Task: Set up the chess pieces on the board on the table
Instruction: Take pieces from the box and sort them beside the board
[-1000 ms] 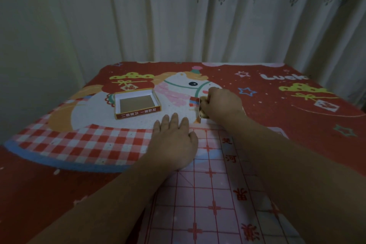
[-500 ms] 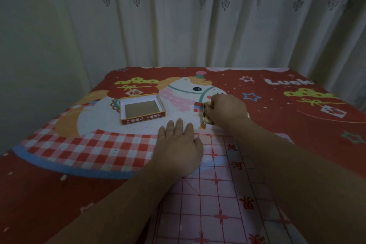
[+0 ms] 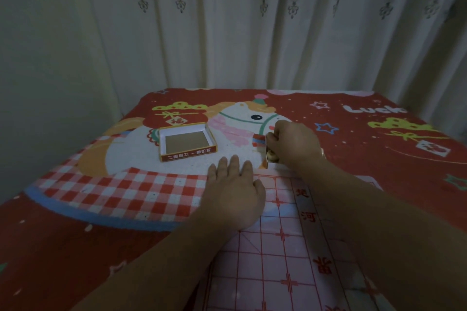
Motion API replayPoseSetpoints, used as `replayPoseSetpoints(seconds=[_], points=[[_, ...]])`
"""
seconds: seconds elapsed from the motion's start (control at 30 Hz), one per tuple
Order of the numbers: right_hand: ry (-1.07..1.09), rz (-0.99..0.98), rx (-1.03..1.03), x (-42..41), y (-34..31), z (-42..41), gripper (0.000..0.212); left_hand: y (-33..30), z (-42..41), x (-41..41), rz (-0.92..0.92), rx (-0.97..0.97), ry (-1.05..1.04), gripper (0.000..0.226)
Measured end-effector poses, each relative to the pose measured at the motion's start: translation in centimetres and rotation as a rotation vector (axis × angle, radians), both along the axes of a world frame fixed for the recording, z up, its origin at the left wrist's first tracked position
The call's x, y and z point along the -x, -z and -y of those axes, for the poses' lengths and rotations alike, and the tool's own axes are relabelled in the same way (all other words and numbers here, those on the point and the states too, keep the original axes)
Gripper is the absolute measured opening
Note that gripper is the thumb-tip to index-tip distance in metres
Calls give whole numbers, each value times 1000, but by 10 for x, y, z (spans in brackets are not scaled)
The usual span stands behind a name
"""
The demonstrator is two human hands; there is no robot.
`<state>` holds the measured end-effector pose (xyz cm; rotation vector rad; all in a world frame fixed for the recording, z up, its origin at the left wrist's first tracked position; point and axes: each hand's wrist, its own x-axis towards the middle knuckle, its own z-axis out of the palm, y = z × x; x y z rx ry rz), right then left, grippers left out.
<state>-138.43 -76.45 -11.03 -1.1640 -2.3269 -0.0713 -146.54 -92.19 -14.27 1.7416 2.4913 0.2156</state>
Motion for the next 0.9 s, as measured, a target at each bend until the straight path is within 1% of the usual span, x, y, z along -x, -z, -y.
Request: replayPoseSetpoints(seconds=[0.2,0.3,0.37,0.43,0.5,0.57,0.6,0.63,0.67,0.7,0.77,0.83,0.9], points=[[-47,-133,-92,0,-12,1,25,0,0,0,17,-4,0,61],[-62,-264,-118,-2,-26,1,26,0,-1,0,40,8,-5,61],[-50,-383,-88,-7,-36,6,26,-1,0,1,48,3,-5,62],[-38,-567,5,-16,-45,17,27,-3,0,2,77,-6,-9,62],[-5,-796,144,-28,-49,32,33,-6,-3,5,149,-23,-39,62],[7,-1054,366,-41,-47,45,32,-11,-5,8,242,-91,-90,62],[10,-1156,480,-48,-45,53,32,-15,-4,7,304,-168,-104,60],[19,-1220,571,-54,-44,62,34,-22,-1,3,393,-269,-105,58],[25,-1260,638,-60,-42,71,36,-29,2,-3,529,-374,-102,54],[15,-1294,690,-64,-41,80,37,-39,8,-14,702,-483,-99,46],[-33,-1372,776,-65,-39,95,40,-56,16,-43,1095,-610,-133,28],[-58,-1413,835,-63,-37,110,40,-64,17,-69,1458,-601,-234,34],[-75,-1422,898,-60,-36,126,33,-66,18,-88,1828,-582,-325,46]])
